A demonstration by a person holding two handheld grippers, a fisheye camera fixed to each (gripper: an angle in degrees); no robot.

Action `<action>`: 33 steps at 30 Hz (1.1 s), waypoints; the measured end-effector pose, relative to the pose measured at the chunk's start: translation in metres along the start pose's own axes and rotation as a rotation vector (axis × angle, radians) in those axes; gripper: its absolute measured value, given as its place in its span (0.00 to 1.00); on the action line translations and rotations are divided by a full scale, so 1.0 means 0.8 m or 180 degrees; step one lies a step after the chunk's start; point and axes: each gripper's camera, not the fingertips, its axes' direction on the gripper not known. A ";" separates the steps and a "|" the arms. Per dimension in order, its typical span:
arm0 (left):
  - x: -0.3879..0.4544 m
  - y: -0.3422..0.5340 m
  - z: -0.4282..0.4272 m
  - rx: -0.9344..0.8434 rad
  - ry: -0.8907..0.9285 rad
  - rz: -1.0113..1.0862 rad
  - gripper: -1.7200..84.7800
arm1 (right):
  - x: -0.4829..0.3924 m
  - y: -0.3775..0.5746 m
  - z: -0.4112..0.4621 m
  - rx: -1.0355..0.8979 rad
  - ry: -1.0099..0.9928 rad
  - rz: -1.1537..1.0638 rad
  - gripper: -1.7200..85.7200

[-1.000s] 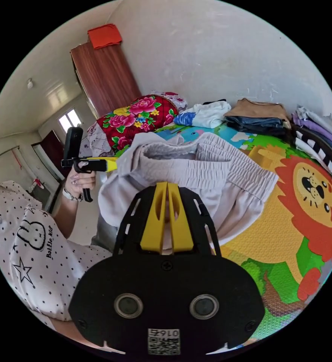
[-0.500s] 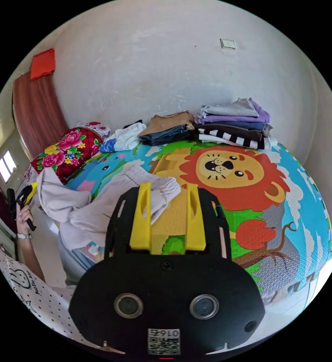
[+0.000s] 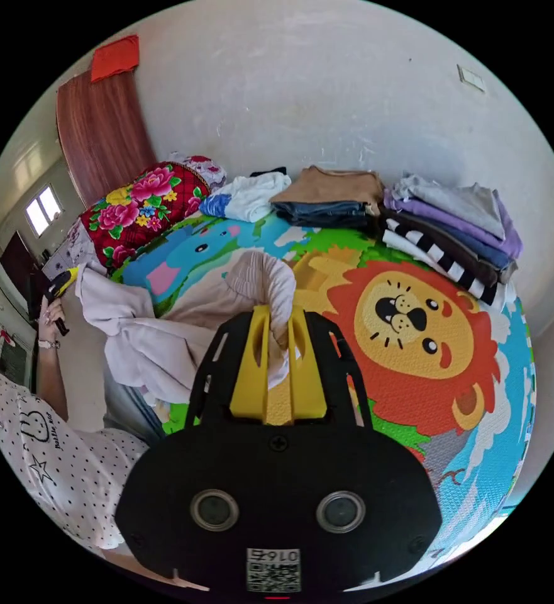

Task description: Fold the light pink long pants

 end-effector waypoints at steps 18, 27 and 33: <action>0.132 -0.243 -0.113 0.1420 -0.1267 0.0930 0.01 | 0.017 -0.066 -0.289 0.1282 0.1691 0.0315 0.07; 0.200 -0.275 -0.056 0.1023 -0.0915 0.1188 0.01 | -0.005 -0.065 -0.330 0.1532 0.2676 0.0244 0.07; 0.229 -0.303 -0.026 0.0485 -0.0619 0.1240 0.01 | 0.002 -0.067 -0.355 0.1111 0.3038 0.0275 0.07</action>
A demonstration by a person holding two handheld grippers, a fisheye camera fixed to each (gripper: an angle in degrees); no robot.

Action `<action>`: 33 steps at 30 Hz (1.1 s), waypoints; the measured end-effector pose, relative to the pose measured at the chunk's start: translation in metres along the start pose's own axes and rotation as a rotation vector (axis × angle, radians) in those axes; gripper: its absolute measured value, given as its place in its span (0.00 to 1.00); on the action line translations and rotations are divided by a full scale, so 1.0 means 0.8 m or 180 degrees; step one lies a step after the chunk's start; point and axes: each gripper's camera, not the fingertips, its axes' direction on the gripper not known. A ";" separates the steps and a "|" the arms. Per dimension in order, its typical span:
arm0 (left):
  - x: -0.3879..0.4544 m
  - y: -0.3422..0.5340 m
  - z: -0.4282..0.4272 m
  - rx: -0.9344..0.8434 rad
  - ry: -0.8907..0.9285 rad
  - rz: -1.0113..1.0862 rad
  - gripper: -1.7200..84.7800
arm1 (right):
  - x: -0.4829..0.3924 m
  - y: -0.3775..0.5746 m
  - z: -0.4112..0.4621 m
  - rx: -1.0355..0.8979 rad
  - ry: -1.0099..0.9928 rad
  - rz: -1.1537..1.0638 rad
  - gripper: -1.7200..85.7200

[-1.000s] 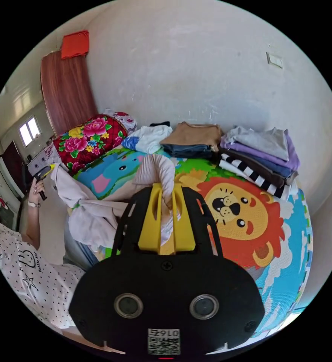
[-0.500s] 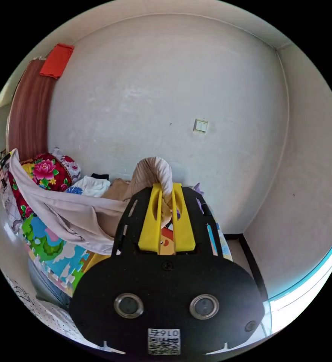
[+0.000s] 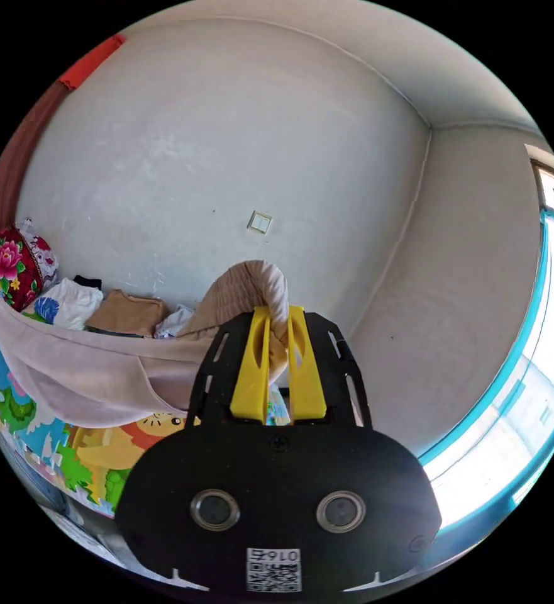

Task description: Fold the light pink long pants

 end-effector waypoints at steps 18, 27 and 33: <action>0.103 0.123 0.416 -0.2746 -0.1177 0.0467 0.02 | -0.110 0.123 0.311 -0.2112 -0.0653 -0.0008 0.15; 0.281 0.103 0.408 -0.2160 0.0031 0.1555 0.08 | -0.134 0.172 0.193 -0.0617 -0.1656 -0.0269 0.12; 0.457 0.143 0.434 -0.2384 0.0567 0.2616 0.05 | -0.254 0.247 0.142 -0.1129 -0.2686 -0.1274 0.14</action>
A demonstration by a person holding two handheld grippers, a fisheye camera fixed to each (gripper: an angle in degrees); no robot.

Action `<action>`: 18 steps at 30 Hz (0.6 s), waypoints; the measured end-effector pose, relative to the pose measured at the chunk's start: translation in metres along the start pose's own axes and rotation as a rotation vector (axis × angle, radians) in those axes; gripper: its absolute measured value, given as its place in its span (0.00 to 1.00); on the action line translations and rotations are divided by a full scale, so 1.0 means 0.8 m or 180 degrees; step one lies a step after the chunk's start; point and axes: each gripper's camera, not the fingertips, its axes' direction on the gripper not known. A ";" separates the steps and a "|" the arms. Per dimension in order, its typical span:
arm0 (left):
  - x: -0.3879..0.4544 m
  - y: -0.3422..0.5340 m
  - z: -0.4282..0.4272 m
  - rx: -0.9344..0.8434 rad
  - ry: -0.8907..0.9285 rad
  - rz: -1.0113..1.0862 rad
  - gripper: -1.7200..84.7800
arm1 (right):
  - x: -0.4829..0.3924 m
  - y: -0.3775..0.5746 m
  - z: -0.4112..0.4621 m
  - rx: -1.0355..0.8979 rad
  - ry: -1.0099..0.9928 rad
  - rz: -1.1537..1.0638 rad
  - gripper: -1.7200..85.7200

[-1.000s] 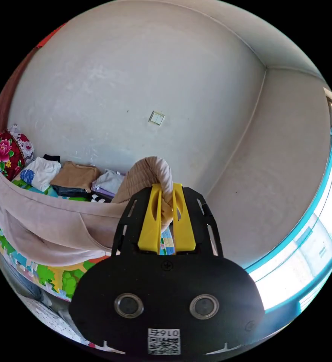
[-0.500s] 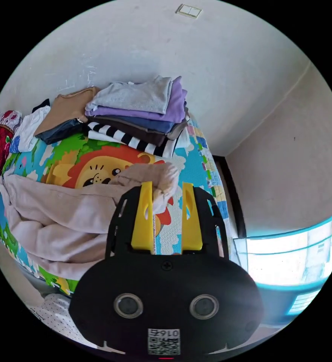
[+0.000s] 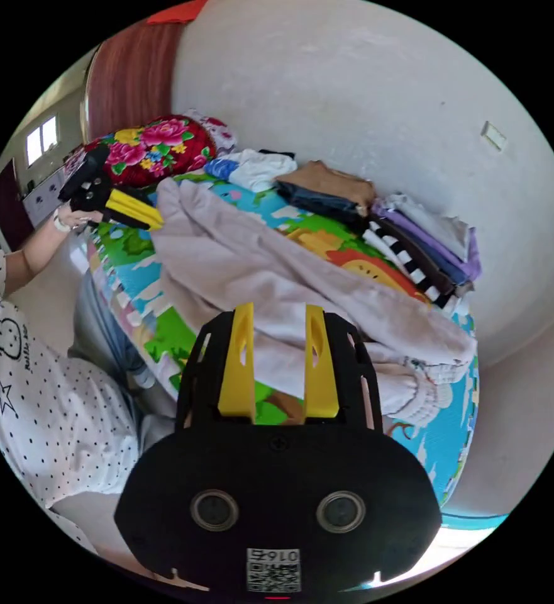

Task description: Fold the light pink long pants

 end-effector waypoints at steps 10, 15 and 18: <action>0.098 -0.112 0.032 0.0459 0.0660 0.0227 0.09 | -0.051 0.060 0.081 -0.0066 -0.0088 0.0260 0.16; 0.107 -0.138 0.062 0.0467 0.0794 0.0161 0.08 | -0.039 0.099 0.039 0.0252 -0.0417 0.0343 0.17; 0.116 -0.147 0.068 0.0669 0.0961 0.0326 0.03 | -0.045 0.129 0.017 0.0335 -0.0526 -0.0093 0.17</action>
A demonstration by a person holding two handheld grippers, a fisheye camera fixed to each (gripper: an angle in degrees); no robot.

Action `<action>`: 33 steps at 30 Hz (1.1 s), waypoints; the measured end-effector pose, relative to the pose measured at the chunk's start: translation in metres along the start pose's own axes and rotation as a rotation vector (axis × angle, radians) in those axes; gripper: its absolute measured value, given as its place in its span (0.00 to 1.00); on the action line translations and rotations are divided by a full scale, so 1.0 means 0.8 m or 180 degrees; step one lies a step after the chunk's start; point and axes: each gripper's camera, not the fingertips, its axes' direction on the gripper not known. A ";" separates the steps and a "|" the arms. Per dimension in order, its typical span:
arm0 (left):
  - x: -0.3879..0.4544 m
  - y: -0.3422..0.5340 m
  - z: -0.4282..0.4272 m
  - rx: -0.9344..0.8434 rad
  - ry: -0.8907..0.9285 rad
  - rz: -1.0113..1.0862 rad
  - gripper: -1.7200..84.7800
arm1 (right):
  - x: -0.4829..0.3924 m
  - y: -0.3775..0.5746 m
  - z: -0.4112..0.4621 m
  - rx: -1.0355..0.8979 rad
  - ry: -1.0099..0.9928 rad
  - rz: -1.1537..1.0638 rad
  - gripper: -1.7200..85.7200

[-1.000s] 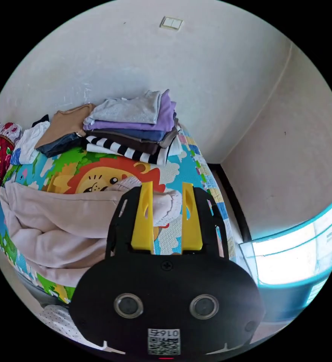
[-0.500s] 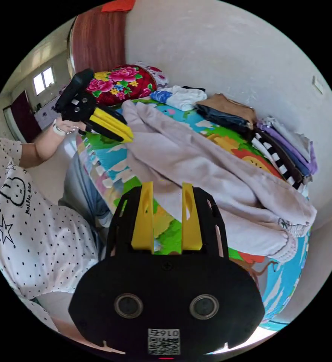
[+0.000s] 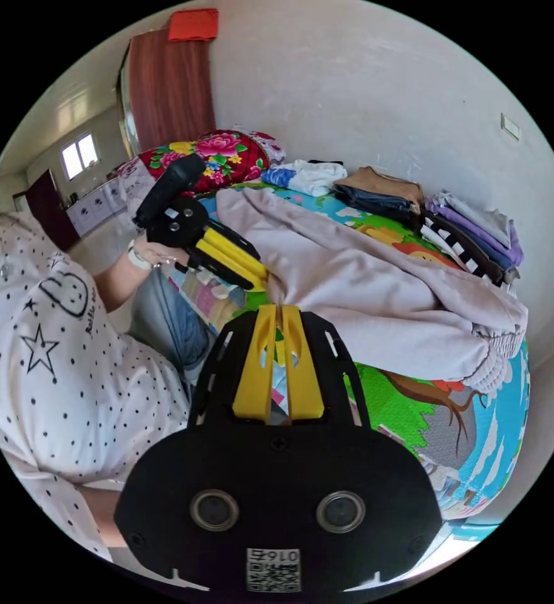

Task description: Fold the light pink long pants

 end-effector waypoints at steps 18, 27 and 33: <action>-0.003 0.027 -0.001 0.0036 0.0896 0.0050 0.01 | 0.231 0.158 -0.015 0.0142 0.0220 0.1462 0.06; -0.023 0.007 -0.005 -0.0205 0.0172 -0.0573 0.02 | 0.117 0.206 -0.045 -0.0130 0.0312 0.0129 0.07; 0.049 -0.079 0.003 0.0717 0.0445 0.0099 0.09 | 0.192 0.276 -0.076 0.0243 0.0899 0.1705 0.17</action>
